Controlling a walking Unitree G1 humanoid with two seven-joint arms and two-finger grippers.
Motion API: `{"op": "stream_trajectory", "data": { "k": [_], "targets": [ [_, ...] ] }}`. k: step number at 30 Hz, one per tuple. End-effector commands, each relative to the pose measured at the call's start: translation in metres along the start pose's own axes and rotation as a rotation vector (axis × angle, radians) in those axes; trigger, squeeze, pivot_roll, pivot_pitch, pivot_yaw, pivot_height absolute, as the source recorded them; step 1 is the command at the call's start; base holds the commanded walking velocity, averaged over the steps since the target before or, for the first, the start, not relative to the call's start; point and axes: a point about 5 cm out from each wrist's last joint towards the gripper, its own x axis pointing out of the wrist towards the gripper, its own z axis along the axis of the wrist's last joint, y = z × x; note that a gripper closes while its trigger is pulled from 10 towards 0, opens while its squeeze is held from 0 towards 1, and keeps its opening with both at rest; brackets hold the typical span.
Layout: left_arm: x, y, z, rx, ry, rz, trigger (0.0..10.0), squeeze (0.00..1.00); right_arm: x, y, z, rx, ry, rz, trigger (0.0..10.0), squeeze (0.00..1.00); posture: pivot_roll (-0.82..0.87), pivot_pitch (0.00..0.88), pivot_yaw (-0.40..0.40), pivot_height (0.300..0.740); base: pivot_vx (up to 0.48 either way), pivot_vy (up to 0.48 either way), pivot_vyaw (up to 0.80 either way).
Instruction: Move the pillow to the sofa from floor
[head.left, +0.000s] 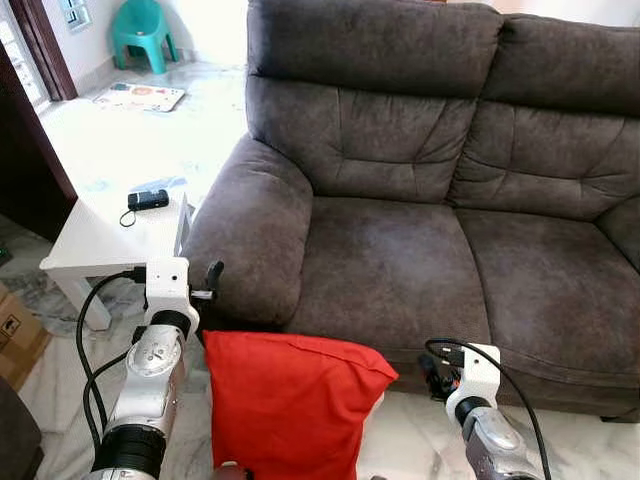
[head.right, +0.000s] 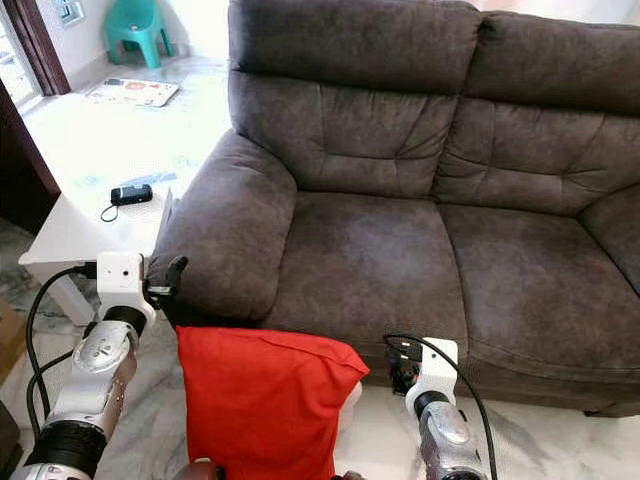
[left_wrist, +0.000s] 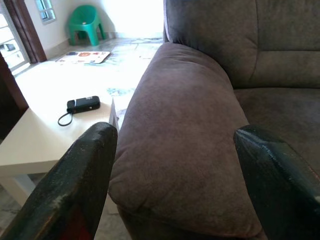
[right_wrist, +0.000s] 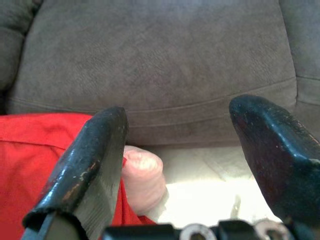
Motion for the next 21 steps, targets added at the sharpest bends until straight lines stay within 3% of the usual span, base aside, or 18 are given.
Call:
{"op": "stream_trajectory", "data": {
  "k": [1,12,21],
  "targets": [
    [0.001,-0.002,-0.002,-0.009,0.008,-0.006,10.0,0.0,0.001,0.0,0.002,0.006,-0.004,0.004,10.0,0.0,0.03,0.0,-0.097,0.642,0.0,0.0,0.0],
    [0.0,-0.004,-0.003,-0.01,0.015,-0.005,10.0,0.0,0.007,0.01,0.014,0.026,-0.049,0.036,10.0,0.0,0.03,0.0,-0.105,0.612,0.0,0.0,0.0],
    [0.0,0.0,-0.008,-0.005,0.048,0.019,10.0,0.0,0.016,0.032,0.031,0.043,-0.077,0.146,10.0,0.0,0.04,0.0,-0.114,0.612,0.0,0.0,0.0]
  ]
}}
